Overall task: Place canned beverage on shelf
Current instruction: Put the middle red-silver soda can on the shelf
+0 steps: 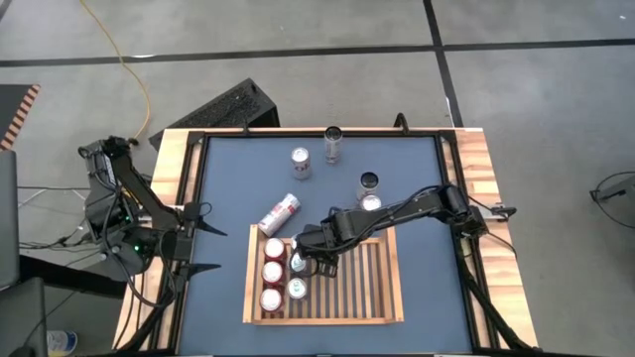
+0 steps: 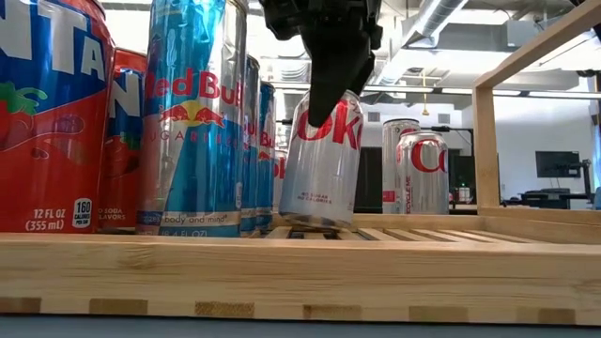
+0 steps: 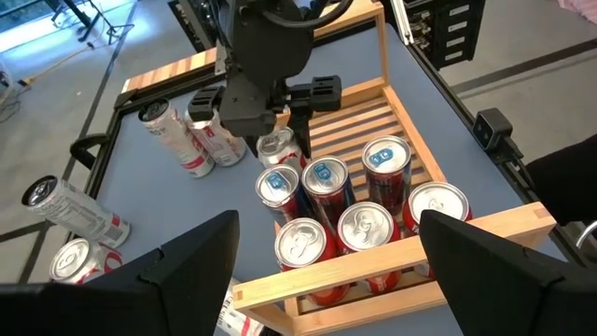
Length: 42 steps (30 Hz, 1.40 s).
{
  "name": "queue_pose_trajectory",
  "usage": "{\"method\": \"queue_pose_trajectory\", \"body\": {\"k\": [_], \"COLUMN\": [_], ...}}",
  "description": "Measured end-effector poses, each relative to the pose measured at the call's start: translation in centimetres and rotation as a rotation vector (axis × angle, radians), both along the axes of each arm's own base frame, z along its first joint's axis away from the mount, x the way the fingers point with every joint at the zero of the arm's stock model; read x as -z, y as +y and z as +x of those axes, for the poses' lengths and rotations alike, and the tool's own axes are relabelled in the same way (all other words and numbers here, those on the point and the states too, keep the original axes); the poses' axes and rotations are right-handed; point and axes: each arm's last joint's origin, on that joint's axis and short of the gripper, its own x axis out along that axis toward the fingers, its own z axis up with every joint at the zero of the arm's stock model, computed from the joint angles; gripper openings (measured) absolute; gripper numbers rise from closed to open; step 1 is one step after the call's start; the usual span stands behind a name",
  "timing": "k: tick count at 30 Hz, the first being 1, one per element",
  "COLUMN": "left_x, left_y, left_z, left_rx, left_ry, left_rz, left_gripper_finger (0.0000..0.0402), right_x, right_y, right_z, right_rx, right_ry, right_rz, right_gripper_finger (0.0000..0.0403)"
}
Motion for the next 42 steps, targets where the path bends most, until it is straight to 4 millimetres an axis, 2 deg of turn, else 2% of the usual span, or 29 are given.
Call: {"method": "queue_pose_trajectory", "body": {"k": [7,18,29,42], "left_x": [0.00,-0.01,-0.01,-0.01], "left_y": [0.00,0.00,-0.01,-0.01], "left_z": [0.00,0.00,0.00,0.00], "left_rx": [0.000,-0.001,0.000,-0.004], "left_ry": [0.000,-0.001,-0.001,0.000], "left_rz": [-0.001,-0.001,-0.003,-0.012], "left_gripper_finger": [0.0320,0.0320,0.0320,0.0320], "right_x": [-0.08,-0.05,-0.92,-0.91], "right_y": [-0.09,-0.10,-0.16,0.19], "right_z": [-0.14,-0.14,0.00,-0.04], "right_rx": [-0.057,-0.174,-0.174,-0.196], "right_ry": [0.015,0.031,0.012,0.013], "right_rz": [-0.022,-0.050,-0.058,-0.071], "right_gripper_finger": [0.0233,0.0270,0.0272,0.0273]}}
